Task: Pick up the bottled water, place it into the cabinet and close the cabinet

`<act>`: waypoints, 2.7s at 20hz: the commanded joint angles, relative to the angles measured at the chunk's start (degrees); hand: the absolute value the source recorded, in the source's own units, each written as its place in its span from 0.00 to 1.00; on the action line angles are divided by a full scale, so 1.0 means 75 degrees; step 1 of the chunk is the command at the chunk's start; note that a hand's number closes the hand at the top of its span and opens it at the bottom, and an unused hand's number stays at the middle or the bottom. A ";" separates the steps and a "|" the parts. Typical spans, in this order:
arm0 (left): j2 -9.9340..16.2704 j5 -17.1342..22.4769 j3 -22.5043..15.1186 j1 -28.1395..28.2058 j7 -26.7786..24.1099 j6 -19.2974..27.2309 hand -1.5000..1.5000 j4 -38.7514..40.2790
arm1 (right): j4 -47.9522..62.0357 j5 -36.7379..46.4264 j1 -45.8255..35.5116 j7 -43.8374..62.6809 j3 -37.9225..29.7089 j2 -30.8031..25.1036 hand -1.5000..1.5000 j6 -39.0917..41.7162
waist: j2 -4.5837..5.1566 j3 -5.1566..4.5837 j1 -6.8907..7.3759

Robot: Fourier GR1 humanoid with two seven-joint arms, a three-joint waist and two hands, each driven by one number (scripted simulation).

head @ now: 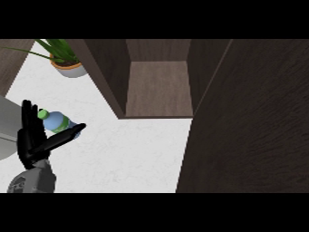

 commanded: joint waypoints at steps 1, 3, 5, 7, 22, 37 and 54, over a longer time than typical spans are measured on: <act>0.0111 0.0302 0.0316 -0.0155 -0.0782 -0.0224 0.00 0.0985 | -0.1149 0.0768 0.0045 0.0733 0.0028 -0.0250 0.00 0.0013 | 0.0005 -0.0004 0.0002; 0.0079 0.0252 0.0393 -0.0401 -0.1293 -0.0026 0.00 0.1673 | -0.0505 0.0752 0.0076 0.0086 0.0229 -0.0092 0.00 -0.0059 | 0.0009 0.0000 0.0002; 0.0028 0.0135 0.0347 -0.0584 -0.1680 0.0081 0.00 0.2128 | -0.0618 0.0817 -0.0325 0.0598 0.0066 -0.0014 0.00 -0.0079 | 0.0016 -0.0005 0.0004; -0.0082 0.0189 0.0412 -0.0905 -0.1840 0.0348 0.00 0.2512 | -0.0480 0.0782 -0.0108 0.0226 0.0317 -0.0052 0.00 -0.0172 | 0.0013 -0.0002 -0.0011; 0.0413 0.1025 0.0924 -0.1364 -0.3517 -0.0833 0.00 0.4598 | -0.0788 0.1077 -0.0439 0.0921 0.0599 -0.0101 0.00 -0.0401 | 0.0014 -0.0011 -0.0020; 0.0616 0.1700 0.1051 -0.1810 -0.4413 -0.1771 1.00 0.5528 | -0.0486 -0.0241 -0.0357 0.0147 -0.0665 -0.0550 0.00 -0.0173 | 0.0024 0.0004 0.0023; -0.0314 0.1170 -0.1806 0.0560 -0.4550 -0.3334 1.00 0.3039 | -0.1323 0.0430 0.0228 0.0492 0.0149 -0.1059 0.00 -0.0403 | -0.0037 0.0011 0.0051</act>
